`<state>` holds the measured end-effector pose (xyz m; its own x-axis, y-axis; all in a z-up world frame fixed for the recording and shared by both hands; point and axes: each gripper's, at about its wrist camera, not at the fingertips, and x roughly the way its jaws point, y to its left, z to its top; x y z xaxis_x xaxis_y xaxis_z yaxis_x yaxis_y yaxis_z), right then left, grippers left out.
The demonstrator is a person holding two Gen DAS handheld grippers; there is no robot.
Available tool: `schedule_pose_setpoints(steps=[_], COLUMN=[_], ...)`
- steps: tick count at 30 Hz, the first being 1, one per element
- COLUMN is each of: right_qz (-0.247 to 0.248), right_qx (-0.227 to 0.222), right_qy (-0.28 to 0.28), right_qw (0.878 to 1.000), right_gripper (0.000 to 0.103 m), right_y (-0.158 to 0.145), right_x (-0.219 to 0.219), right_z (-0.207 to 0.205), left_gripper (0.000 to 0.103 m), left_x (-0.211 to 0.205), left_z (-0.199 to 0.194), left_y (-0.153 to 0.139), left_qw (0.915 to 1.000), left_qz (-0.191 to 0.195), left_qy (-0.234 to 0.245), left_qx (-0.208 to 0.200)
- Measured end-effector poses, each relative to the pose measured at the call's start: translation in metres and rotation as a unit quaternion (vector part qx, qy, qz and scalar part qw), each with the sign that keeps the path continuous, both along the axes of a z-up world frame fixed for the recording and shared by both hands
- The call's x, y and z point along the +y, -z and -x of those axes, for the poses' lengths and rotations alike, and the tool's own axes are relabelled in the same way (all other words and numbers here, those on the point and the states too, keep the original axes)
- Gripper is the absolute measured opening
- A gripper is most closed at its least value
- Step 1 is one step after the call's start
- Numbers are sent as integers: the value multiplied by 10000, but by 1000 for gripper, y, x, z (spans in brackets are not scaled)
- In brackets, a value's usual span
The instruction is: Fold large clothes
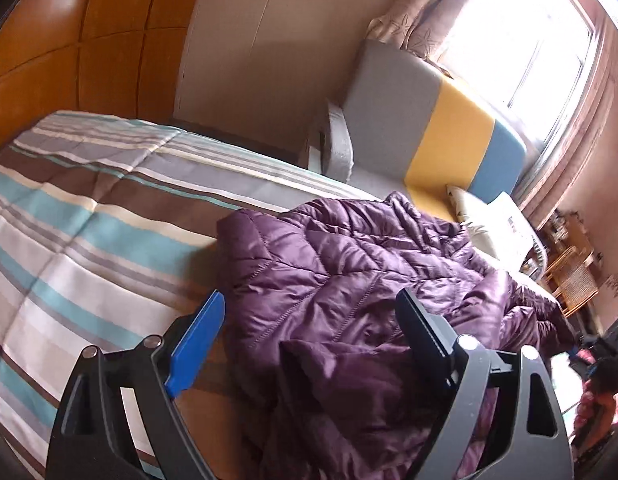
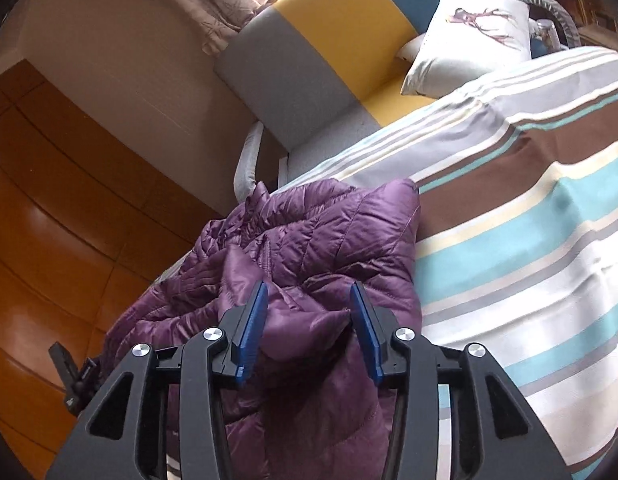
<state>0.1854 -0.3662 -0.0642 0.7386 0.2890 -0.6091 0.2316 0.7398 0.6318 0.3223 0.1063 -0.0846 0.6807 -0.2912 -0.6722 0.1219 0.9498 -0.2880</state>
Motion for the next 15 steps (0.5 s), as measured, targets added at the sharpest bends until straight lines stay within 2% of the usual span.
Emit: schedule_pose_setpoints(steps=[2,4,6,8,10,12,15], right_qz=[325,631,889,1073,1212,1443,1893], right_qx=[-43,-56,-19,5,35,63,127], right_qy=[12,-115,-262,-365,-463,-533,-648], right_qw=[9995,9979,9957,9936,9915,9881,9797], right_gripper=[61,62,62,62,62,62,62], right_y=[-7,-10,-10,-8,-7,-7,-7], right_x=[2,7,13,20,27,33,44], right_z=[2,2,1,-2,-6,-11,-21], left_gripper=[88,91,98,98,98,98,98], left_x=[-2,0,9,20,28,26,10], left_z=[1,3,7,7,6,6,10], left_y=[2,3,3,3,4,4,1], left_qw=[9999,9999,9994,9979,9972,9981,9982], left_qz=[-110,-86,-42,63,177,59,-368], left_qy=[87,66,-256,-590,-690,-570,-152], left_qx=[-24,-106,-248,-247,-233,-247,-439])
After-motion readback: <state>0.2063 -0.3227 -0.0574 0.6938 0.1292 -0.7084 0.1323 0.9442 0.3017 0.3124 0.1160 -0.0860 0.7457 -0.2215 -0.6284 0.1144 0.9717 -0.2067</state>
